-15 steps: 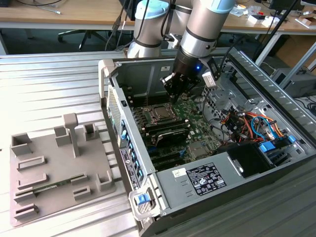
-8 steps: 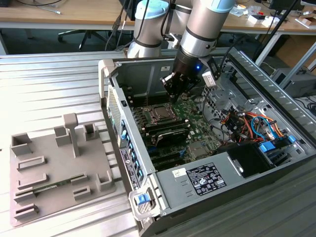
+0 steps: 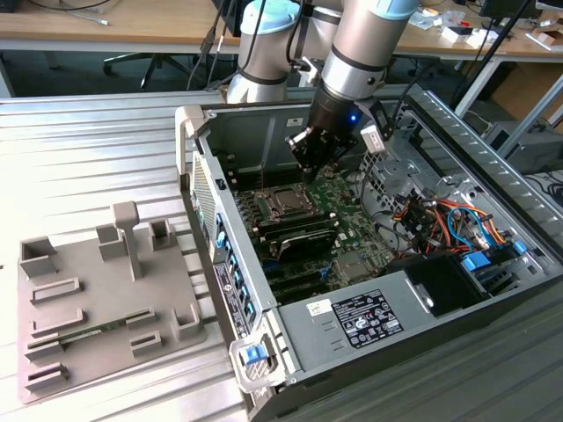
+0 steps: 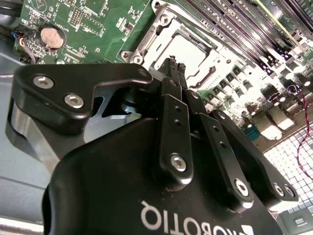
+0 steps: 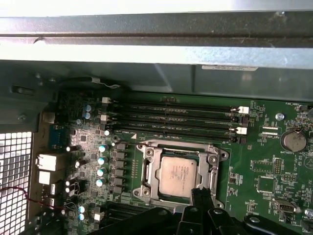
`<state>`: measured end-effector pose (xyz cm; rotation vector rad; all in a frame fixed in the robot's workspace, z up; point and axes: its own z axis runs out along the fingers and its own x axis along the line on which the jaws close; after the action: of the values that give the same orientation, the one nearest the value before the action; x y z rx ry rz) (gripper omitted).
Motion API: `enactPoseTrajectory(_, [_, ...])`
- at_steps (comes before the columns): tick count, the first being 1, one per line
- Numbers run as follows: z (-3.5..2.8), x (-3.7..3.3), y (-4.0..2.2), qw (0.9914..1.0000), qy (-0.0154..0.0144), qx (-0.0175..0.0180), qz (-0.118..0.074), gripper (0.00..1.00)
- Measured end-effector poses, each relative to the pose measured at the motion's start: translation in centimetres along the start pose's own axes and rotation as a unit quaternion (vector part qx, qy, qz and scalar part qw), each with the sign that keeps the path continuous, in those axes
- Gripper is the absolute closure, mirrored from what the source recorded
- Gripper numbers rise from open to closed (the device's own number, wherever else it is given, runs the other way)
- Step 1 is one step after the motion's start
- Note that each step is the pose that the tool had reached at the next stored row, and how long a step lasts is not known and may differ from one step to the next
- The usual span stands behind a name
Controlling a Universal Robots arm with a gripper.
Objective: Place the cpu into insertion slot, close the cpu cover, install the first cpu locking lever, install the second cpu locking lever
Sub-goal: 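Install the first cpu locking lever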
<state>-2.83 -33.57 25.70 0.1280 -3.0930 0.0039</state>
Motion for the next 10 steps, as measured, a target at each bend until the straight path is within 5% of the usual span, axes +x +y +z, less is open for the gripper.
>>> enactPoseTrajectory(5, [-0.07,0.62,0.05,0.99999,-0.0032,0.0003,0.000,0.89])
enactPoseTrajectory(7, [-0.12,3.36,0.28,0.99987,-0.0162,0.0013,0.000,0.89])
enactPoseTrajectory(10, [-0.14,4.27,0.35,0.99979,-0.0206,0.0017,0.000,0.89])
